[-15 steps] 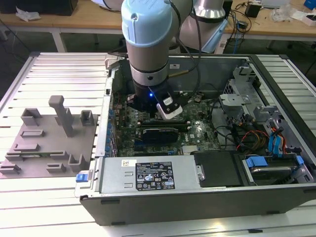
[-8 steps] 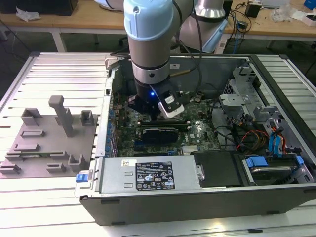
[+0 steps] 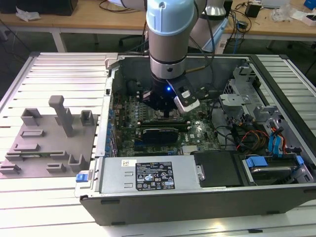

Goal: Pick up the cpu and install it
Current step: 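Install the second cpu locking lever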

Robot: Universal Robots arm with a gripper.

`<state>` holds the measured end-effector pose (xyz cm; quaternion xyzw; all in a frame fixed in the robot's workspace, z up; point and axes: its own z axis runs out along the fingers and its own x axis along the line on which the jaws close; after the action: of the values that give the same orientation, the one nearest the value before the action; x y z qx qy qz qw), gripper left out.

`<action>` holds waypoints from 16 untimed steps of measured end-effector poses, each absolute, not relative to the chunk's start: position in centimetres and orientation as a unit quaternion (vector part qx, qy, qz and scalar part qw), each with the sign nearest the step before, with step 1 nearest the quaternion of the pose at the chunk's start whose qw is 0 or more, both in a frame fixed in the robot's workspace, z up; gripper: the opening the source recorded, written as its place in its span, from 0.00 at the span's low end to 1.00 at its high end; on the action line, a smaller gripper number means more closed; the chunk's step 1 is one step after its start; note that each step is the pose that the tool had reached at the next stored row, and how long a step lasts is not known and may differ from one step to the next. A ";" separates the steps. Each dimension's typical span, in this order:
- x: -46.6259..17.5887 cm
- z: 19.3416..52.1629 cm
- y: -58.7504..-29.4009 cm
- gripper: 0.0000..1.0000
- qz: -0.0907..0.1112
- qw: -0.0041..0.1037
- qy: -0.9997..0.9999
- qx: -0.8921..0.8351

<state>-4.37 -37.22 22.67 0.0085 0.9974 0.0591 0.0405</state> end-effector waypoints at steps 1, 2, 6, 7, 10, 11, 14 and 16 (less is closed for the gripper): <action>-4.3 22.7 -36.8 0.11 0.059 0.040 0.997 0.008; -4.1 22.7 -36.0 0.11 0.059 0.040 0.997 0.008; -4.1 22.7 -34.8 0.11 0.058 0.040 0.997 0.008; -4.1 22.8 -34.6 0.11 0.058 0.040 0.997 0.008; -4.1 23.7 -34.3 0.11 0.056 0.040 0.998 0.008; -4.1 24.0 -34.2 0.11 0.055 0.040 0.998 0.008; -4.0 24.2 -34.2 0.11 0.052 0.040 0.998 0.008; -4.1 24.2 -34.1 0.11 0.052 0.040 0.998 0.008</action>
<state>-4.05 -34.14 24.17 0.0082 0.9978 0.0523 0.0405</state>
